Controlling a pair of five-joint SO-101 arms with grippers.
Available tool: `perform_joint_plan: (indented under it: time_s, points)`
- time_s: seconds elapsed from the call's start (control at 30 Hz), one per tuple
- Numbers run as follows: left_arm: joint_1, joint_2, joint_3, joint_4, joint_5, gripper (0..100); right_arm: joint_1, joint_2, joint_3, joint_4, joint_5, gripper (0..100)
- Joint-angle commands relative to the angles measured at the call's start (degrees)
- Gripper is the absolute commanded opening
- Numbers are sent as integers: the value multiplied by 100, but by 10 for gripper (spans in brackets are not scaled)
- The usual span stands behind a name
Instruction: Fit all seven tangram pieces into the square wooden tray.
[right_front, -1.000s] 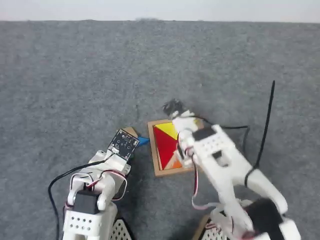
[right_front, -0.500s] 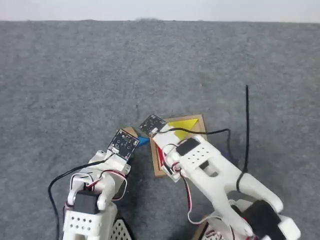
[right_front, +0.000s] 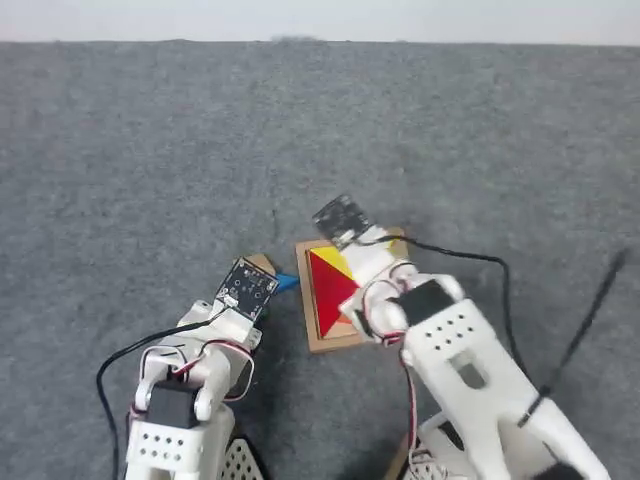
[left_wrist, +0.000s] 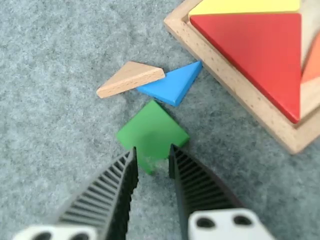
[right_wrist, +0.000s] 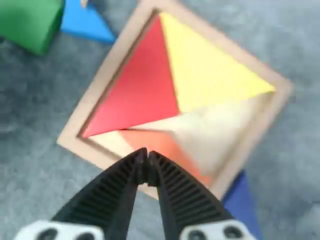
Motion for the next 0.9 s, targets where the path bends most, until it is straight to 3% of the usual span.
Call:
perform_joint_plan:
  time_s: [0.0,0.43,0.87]
  points:
    - [-35,-70,-66,-9,-44,98,321,-286,-26,127,-26,9]
    - [-35,-70,-66,-9,-44,98,365,2193,-484,-558,-26,9]
    - [-35,-70,-66,-9,-44,98,-963,2255,-211,-514,-237,9]
